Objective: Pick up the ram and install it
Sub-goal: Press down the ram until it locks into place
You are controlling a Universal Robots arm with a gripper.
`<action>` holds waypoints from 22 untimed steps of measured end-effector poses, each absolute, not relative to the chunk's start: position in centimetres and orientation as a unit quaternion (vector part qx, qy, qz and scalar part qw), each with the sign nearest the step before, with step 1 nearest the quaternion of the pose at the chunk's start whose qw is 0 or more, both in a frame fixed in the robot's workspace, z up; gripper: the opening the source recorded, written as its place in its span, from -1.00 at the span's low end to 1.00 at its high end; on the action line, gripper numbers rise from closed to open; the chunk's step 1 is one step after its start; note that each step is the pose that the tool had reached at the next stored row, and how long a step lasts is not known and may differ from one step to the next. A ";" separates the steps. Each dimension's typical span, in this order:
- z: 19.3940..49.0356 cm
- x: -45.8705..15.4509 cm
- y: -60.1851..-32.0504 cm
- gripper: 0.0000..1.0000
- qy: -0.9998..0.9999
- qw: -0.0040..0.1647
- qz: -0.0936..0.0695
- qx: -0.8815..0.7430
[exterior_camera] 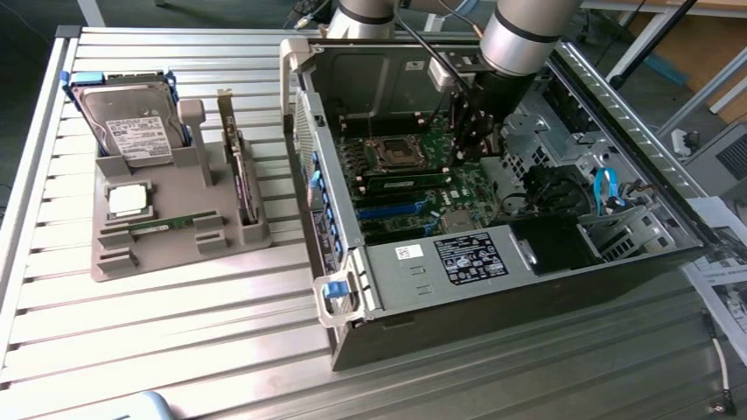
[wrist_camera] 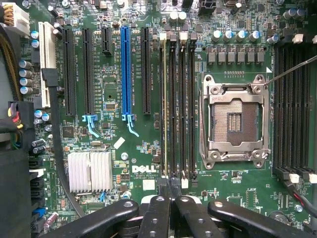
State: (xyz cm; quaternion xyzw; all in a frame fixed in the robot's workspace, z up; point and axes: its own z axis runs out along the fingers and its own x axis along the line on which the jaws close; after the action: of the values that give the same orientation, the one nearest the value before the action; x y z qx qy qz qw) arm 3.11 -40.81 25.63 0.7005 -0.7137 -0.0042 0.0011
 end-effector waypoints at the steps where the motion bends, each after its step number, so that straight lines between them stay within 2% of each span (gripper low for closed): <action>1: 25.6 3.1 -40.8 -0.79 -0.714 0.001 -0.004 0.700; 22: 25.6 0.0 -40.8 -0.79 -0.714 0.001 -0.004 0.700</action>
State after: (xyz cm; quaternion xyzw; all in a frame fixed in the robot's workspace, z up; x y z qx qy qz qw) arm -0.03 -40.82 25.64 0.7005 -0.7137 -0.0041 0.0012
